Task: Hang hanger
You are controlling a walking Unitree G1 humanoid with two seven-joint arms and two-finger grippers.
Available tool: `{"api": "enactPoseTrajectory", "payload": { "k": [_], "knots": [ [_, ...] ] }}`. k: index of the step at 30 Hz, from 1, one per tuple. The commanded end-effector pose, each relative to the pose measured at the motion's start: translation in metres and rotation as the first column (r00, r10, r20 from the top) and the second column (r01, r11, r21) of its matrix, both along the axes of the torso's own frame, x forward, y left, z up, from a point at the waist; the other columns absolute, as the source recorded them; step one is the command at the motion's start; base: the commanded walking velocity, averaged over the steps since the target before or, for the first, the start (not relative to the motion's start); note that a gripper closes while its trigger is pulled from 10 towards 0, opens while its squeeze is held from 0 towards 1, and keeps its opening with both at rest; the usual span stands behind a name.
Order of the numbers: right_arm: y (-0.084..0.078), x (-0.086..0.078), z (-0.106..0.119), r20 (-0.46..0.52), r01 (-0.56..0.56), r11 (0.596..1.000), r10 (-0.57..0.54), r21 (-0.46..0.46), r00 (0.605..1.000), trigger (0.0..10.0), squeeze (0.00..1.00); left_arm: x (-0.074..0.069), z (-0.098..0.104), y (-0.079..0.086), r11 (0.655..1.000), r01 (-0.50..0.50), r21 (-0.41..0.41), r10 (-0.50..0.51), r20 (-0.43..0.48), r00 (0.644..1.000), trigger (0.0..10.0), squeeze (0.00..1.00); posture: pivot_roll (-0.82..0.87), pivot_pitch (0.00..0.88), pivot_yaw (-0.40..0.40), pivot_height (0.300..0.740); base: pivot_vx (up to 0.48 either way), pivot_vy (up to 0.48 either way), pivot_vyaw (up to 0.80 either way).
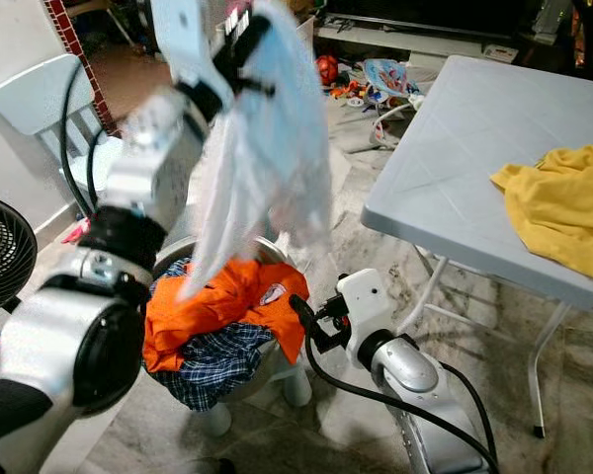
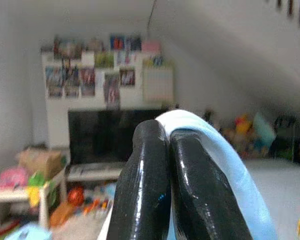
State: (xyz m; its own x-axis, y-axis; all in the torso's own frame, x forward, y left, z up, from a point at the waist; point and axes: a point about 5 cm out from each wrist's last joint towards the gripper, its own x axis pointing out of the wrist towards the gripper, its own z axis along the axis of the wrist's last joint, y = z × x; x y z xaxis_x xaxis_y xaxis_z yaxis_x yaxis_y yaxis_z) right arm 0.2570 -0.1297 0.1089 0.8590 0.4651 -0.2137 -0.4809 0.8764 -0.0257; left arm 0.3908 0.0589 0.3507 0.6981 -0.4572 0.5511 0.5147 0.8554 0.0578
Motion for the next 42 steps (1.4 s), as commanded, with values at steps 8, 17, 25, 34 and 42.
{"api": "enactPoseTrajectory", "payload": {
  "k": [8,17,25,34,42],
  "knots": [
    [0.003,-0.002,-0.008,-0.010,-0.016,1.000,0.016,-0.006,1.000,10.0,0.00,-0.002,-0.009,0.051,0.980,-0.170,-0.106,0.169,-0.017,0.985,0.0,0.00,-0.05,0.000,0.013,0.740,0.000,0.000,0.00],
    [-0.002,-0.002,-0.012,-0.025,-0.026,1.000,0.026,-0.015,0.999,10.0,0.00,-0.054,-0.144,0.131,0.850,-0.521,-0.081,0.438,-0.443,0.782,0.0,0.00,-0.01,0.007,-0.008,0.740,0.000,0.000,0.00],
    [0.000,-0.003,-0.013,-0.030,-0.047,0.999,0.047,-0.012,0.998,10.0,0.00,-0.122,-0.244,0.156,0.704,-0.686,0.184,0.582,-0.703,0.408,0.0,0.00,0.00,0.024,-0.021,0.740,0.000,0.000,0.00],
    [-0.003,-0.003,-0.012,-0.028,-0.044,0.999,0.044,-0.017,0.999,10.0,0.00,-0.150,-0.273,0.168,0.700,-0.621,0.352,0.584,-0.783,0.215,3.7,0.00,0.00,0.035,-0.013,0.740,0.000,0.000,0.00],
    [-0.004,-0.006,-0.013,-0.031,-0.041,0.999,0.041,-0.019,0.999,10.0,0.00,-0.141,-0.269,0.180,0.665,-0.631,0.399,0.631,-0.753,0.188,10.0,1.00,-0.01,0.039,-0.015,0.740,0.000,0.000,0.00]
  ]
}}
